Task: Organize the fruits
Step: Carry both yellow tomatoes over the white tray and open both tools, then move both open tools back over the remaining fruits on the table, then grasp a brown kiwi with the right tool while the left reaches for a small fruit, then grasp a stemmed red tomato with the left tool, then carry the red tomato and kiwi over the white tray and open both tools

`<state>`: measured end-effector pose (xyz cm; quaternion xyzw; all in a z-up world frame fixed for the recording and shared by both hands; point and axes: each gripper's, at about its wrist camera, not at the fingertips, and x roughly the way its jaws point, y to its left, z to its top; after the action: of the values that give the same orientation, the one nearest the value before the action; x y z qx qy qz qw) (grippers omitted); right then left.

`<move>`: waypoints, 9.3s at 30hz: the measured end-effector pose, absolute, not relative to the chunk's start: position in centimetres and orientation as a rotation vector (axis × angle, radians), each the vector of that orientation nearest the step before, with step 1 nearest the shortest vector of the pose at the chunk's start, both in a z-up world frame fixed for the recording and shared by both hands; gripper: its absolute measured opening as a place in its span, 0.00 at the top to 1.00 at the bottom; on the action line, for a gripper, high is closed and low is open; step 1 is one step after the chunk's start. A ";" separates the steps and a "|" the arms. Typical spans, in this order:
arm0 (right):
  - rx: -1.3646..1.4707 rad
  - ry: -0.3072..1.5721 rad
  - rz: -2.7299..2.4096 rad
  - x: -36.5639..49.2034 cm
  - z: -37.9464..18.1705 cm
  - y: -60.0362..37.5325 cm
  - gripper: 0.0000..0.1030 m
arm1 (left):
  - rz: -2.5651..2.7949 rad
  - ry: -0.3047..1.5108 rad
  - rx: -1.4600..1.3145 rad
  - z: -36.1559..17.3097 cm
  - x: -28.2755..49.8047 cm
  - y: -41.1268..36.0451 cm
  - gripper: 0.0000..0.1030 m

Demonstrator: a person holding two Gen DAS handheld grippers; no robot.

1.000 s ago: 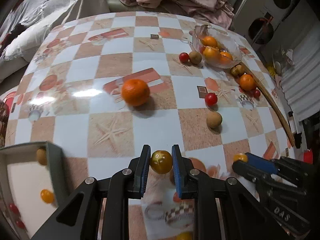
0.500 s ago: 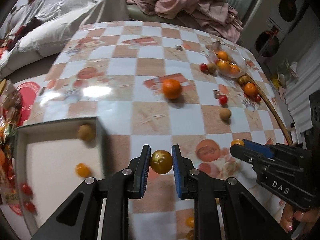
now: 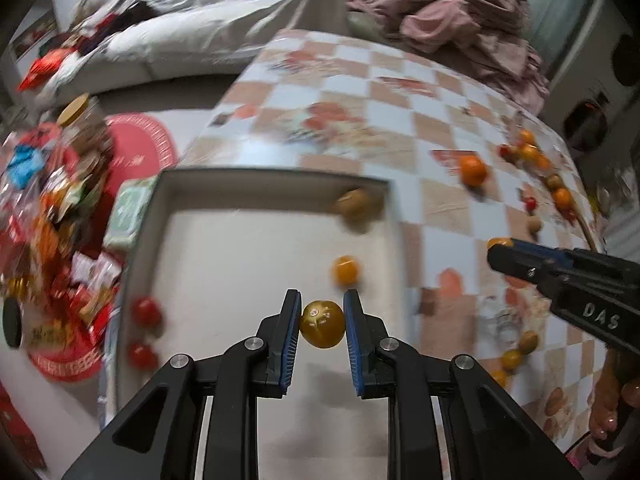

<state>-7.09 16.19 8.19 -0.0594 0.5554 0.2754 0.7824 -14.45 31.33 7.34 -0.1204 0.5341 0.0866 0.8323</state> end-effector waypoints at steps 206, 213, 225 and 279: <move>0.154 1.281 0.209 -6.0 6.3 -6.0 0.72 | -0.230 1.179 0.026 5.7 -3.7 8.2 0.26; 0.197 1.300 0.176 -5.5 5.2 -8.8 0.72 | -0.184 1.161 0.016 3.4 3.5 5.6 0.26; 0.258 1.303 0.154 -4.6 4.3 -11.2 0.72 | -0.164 1.158 0.095 1.4 6.7 3.3 0.48; -0.277 1.348 0.689 -11.5 3.1 27.1 0.72 | 0.328 1.238 -0.272 3.4 -20.7 36.2 0.78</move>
<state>-11.52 27.06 3.13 -0.1252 0.6094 0.3115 0.7183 -20.74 36.20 3.42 -0.1266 0.5759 0.1524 0.7931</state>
